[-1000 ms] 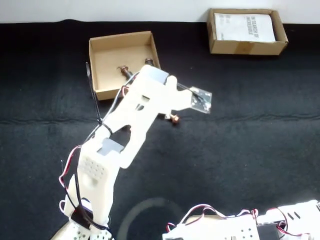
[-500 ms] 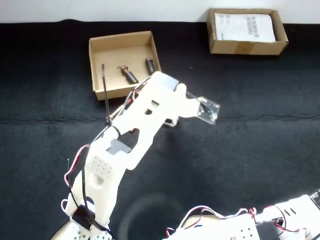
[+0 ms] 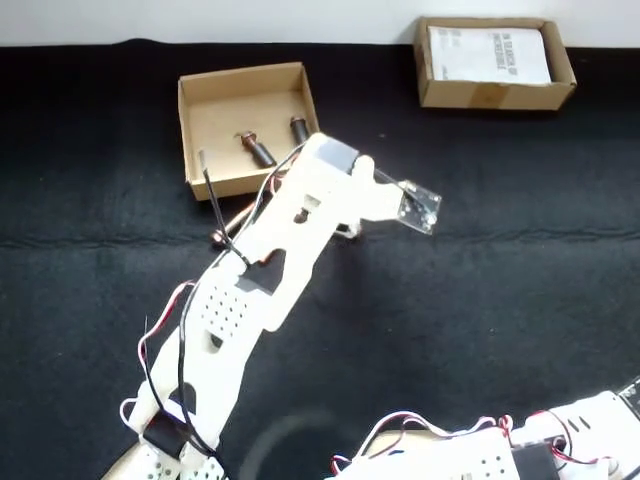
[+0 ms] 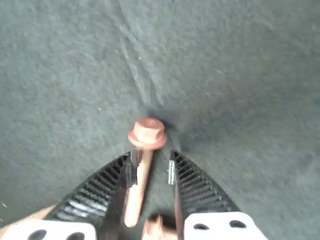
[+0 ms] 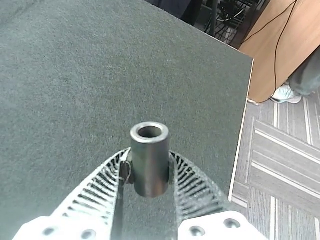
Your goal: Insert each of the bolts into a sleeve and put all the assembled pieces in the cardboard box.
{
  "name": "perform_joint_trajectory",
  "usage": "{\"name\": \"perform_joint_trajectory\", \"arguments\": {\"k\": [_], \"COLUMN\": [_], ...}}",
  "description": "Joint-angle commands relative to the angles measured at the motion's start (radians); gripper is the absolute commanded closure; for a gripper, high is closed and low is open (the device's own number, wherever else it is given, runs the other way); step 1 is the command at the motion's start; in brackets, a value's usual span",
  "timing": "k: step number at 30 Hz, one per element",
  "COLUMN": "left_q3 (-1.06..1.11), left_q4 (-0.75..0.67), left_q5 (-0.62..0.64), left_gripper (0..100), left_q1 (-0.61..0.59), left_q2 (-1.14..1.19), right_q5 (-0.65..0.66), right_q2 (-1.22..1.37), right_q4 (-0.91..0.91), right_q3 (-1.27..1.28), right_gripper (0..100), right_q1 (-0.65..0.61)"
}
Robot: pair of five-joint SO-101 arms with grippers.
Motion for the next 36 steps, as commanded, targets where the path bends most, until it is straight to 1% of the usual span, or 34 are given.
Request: {"name": "perform_joint_trajectory", "arguments": {"k": [1,3,5,7,10,17,19,20,22,24,29,34,36], "left_q3": [-0.101,-0.101,-0.101,-0.107,-0.108,-0.108,-0.108,-0.108,-0.108,-0.108,-0.116,-0.176,-0.205], "left_q4": [0.035,0.034,0.028,-0.011,-0.044,-0.049,-0.051,-0.051,-0.044,-0.041,0.009,0.132,0.172], "left_q5": [-0.028,-0.028,-0.029,-0.029,-0.029,-0.028,-0.028,-0.028,-0.021,-0.02,0.129,0.242,0.311], "left_gripper": [88,88,88,88,88,88,94,99,98,99,99,99,99], "left_q1": [-0.028,-0.031,-0.038,-0.039,-0.039,-0.027,-0.025,-0.025,-0.025,-0.024,-0.024,-0.024,-0.024], "left_q2": [-0.013,-0.013,-0.004,0.041,0.099,0.159,0.173,0.176,0.177,0.171,0.093,-0.008,-0.041], "right_q5": [0.009,0.015,0.051,0.068,0.069,0.069,0.069,0.069,0.069,0.069,0.069,0.069,0.069], "right_q2": [-0.016,-0.016,-0.016,-0.016,-0.016,-0.016,-0.016,-0.016,-0.016,-0.016,-0.016,-0.016,-0.016], "right_q4": [-0.001,-0.001,0.001,0.001,0.001,0.001,0.002,0.002,0.002,0.002,0.002,0.002,0.002], "right_q3": [0.136,0.136,0.136,0.136,0.136,0.136,0.136,0.136,0.136,0.136,0.136,0.136,0.136], "right_gripper": [99.1,99.1,99.1,99.1,99.1,99.1,99.1,99.1,99.1,99.1,99.1,99.1,99.1], "right_q1": [-0.008,-0.005,-0.001,0.001,0.001,-0.008,-0.021,-0.025,-0.039,-0.048,-0.064,-0.153,-0.205]}}
